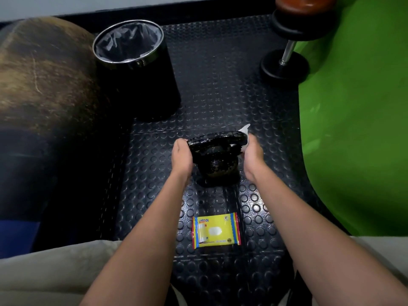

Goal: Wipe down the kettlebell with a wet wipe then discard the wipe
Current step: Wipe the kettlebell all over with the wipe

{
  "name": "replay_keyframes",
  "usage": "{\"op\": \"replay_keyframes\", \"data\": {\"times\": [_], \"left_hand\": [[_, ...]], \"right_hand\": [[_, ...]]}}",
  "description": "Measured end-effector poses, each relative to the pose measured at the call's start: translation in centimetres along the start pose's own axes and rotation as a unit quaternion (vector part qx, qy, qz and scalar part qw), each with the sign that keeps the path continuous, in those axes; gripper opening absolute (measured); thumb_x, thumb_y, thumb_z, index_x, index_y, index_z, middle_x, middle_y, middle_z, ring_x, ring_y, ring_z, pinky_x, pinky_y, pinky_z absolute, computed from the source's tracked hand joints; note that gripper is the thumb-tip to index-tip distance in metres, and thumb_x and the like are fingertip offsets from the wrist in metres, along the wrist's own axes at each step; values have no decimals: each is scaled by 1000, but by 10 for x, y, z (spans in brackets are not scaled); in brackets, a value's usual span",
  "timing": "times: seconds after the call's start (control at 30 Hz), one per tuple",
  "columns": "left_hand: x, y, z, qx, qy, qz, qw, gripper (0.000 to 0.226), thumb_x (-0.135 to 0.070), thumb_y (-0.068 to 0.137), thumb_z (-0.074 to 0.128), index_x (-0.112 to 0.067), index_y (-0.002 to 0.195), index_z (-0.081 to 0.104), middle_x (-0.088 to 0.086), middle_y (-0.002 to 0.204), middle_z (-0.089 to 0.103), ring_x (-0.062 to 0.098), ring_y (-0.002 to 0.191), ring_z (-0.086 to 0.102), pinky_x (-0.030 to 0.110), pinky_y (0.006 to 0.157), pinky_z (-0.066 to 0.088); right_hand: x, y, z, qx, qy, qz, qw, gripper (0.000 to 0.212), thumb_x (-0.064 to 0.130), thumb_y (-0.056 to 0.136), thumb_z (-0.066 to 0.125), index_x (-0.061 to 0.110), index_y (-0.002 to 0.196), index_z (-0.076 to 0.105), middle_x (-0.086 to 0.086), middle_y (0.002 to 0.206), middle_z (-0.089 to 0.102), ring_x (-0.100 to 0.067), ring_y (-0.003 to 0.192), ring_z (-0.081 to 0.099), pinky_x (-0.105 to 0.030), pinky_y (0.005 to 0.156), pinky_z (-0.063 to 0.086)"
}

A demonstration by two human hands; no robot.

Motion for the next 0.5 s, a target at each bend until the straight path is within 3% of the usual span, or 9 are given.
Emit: {"op": "replay_keyframes", "data": {"times": [0.07, 0.13, 0.23, 0.3, 0.37, 0.43, 0.5], "left_hand": [[1, 0, -1, 0, -1, -10, 1000, 28, -29, 97, 23, -16, 95, 48, 3, 101, 54, 19, 90, 47, 35, 80, 40], [1, 1, -1, 0, 0, -13, 1000, 29, -30, 97, 23, -16, 94, 48, 4, 103, 55, 20, 93, 47, 39, 86, 39], [2, 2, -1, -1, 4, -13, 1000, 29, -31, 96, 22, -17, 93, 47, 5, 103, 54, 21, 94, 47, 40, 89, 39], [1, 2, -1, -5, 4, -12, 1000, 29, -31, 96, 22, -16, 93, 47, 5, 101, 54, 21, 93, 48, 40, 89, 41], [-1, 2, -1, -11, 4, -7, 1000, 28, -29, 95, 23, -16, 91, 48, 4, 98, 54, 20, 90, 47, 38, 86, 42], [-3, 1, -2, -15, 5, 6, 1000, 26, -27, 96, 24, -17, 91, 48, 3, 94, 51, 18, 86, 45, 36, 79, 41], [-5, 0, -2, -15, 5, 15, 1000, 24, -25, 97, 25, -17, 89, 46, 3, 90, 47, 17, 82, 42, 34, 72, 38]], "right_hand": [[0, 0, 1, -10, -3, 3, 1000, 41, 51, 102, 31, 22, 105, 59, -2, 99, 60, -18, 92, 59, -35, 78, 50], [5, -2, 2, -50, -59, -59, 995, 43, 50, 102, 30, 24, 113, 62, 3, 110, 61, -17, 104, 56, -38, 93, 48], [21, -13, 7, -106, -168, -196, 960, 37, 37, 105, 28, 21, 105, 61, 5, 101, 61, -18, 98, 57, -35, 77, 43], [35, -22, 18, -113, -271, -306, 906, 37, 28, 103, 27, 17, 96, 62, 4, 98, 61, -19, 96, 56, -37, 85, 43], [44, -31, 34, -109, -395, -405, 817, 38, 23, 101, 26, 17, 84, 59, 5, 89, 60, -19, 92, 56, -39, 106, 37], [45, -40, 52, -107, -489, -448, 740, 40, 24, 101, 24, 20, 79, 58, 5, 84, 62, -18, 90, 57, -40, 117, 26], [44, -50, 69, -106, -550, -464, 686, 44, 26, 102, 25, 17, 85, 64, 1, 89, 67, -21, 92, 59, -41, 119, 23]]}}
Point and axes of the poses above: each hand's wrist, its own y-axis towards the middle knuckle, its own z-axis out of the palm, x = y × z, the point moved 6 cm from there along y, towards the middle knuckle
